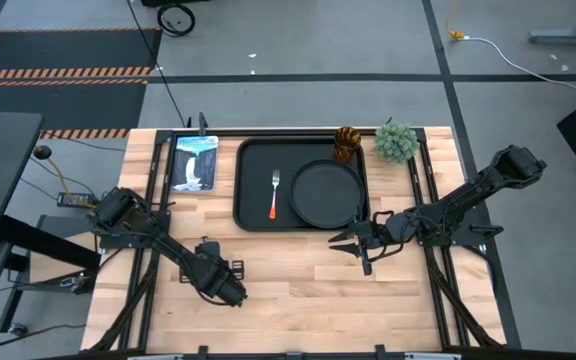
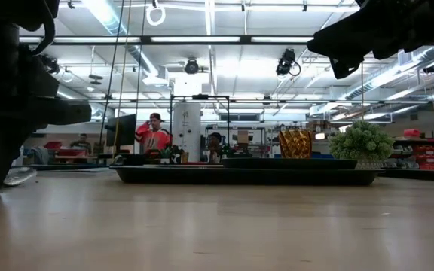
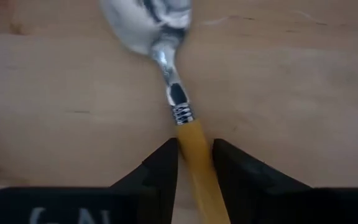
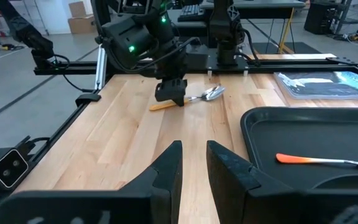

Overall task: Pick and place plate/cup/fork/spoon on tray
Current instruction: Put the yellow spoon on the black tray to the left of the orange fork

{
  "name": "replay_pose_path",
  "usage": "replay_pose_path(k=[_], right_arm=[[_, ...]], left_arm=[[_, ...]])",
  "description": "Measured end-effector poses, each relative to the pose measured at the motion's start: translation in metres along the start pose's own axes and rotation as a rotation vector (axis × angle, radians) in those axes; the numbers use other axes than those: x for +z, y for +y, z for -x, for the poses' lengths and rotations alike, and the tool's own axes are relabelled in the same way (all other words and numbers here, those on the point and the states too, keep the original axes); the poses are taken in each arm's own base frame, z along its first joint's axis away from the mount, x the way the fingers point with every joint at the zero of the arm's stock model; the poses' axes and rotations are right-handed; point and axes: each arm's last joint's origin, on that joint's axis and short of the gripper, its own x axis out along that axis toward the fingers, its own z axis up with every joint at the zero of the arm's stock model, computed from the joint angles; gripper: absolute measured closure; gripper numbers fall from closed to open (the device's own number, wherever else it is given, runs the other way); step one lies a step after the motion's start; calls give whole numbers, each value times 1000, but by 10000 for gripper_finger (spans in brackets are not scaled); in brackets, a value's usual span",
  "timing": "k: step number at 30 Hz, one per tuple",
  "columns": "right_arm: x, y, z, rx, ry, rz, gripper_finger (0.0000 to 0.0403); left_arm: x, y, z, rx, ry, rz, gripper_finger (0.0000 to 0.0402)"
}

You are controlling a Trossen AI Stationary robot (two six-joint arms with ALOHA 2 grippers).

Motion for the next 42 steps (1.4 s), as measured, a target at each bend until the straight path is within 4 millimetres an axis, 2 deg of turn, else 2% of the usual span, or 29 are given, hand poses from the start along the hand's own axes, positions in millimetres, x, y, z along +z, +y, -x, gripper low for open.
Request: replay_pose_path(k=[10, 17, 25, 30, 35, 42], right_arm=[[0, 0, 0, 0, 0, -3, 323], [0, 0, 0, 0, 0, -3, 323], [0, 0, 0, 0, -3, -4, 323], [1, 0, 0, 1, -11, -6, 323], [2, 0, 0, 2, -21, -7, 323], [2, 0, 0, 2, -21, -5, 323]], left_arm=[[-1, 0, 0, -13, -12, -83, 346], [2, 2, 3, -21, -25, -86, 338], [17, 6, 20, -84, -108, -72, 340], [36, 5, 33, -130, -166, -60, 335], [65, -3, 47, -208, -254, -39, 335], [117, -30, 42, -206, -285, -49, 334]])
